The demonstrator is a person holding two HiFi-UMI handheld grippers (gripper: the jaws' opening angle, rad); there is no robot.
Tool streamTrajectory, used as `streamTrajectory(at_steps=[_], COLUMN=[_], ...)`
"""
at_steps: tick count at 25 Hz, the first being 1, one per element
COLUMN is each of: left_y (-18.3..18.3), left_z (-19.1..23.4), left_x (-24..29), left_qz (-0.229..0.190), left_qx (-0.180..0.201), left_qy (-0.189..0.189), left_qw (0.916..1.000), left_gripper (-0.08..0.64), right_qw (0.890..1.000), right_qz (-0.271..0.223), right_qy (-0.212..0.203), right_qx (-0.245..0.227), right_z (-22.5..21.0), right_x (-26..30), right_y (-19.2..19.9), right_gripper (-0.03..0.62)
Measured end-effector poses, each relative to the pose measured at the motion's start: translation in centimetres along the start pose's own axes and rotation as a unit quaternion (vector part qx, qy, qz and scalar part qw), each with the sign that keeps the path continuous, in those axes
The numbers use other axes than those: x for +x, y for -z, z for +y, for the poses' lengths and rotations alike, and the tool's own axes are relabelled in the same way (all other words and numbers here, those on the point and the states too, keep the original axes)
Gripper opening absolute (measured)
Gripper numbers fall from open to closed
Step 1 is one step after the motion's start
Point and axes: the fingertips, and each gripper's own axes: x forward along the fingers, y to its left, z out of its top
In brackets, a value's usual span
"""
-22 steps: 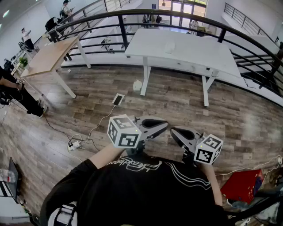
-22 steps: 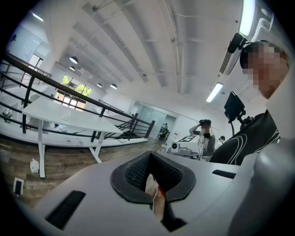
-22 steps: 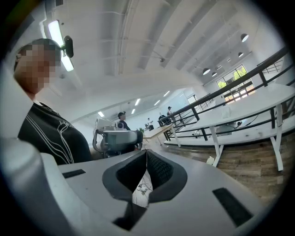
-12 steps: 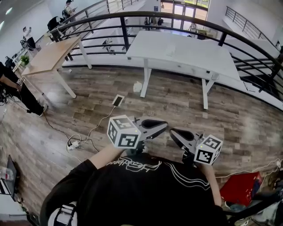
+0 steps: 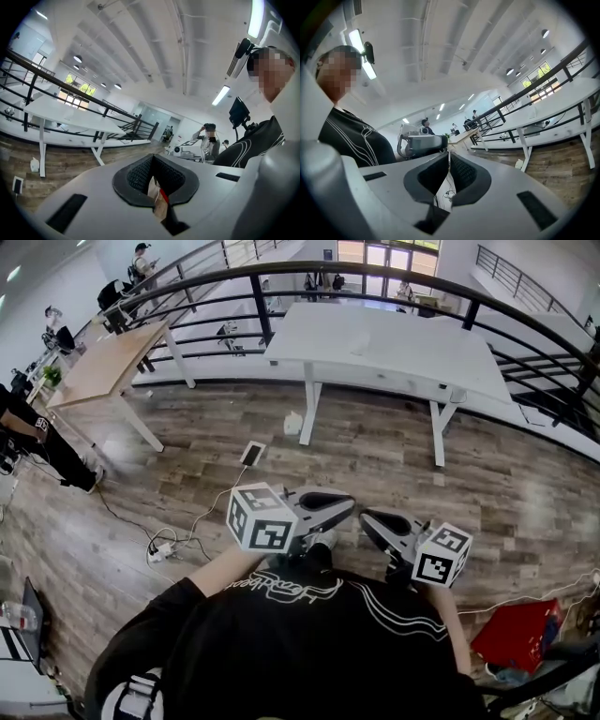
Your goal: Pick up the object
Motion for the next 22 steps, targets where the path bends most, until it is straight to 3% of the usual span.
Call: streamTrajectory(at_steps=[5,11,22], left_y=[-0.5,-1.5,-5.5], left_z=[1.1,5.5,20.0], left_x=[0.9,1.7,2.7], left_qz=[0.005,0.0,0.0], left_qx=[0.001,-0.018,-0.065], left_qy=[0.016,0.021,0.025], left_qw=[0.9999,0.9996,0.9976], left_gripper=[0.006,0.006,0.006], right_qw=[1.0,1.0,0.997], right_qz=[-0.011,-0.003,0.017], right_qy=[-0.006,0.006,0.025], right_qx=[0.015,0.027,0.071], right_z=[-1.0,-4.9,-16.0], right_x=[0.5,2.6,11.2], right_y=[-0.6,-1.8,-4.8], right_gripper=[0.017,0.017,0.017])
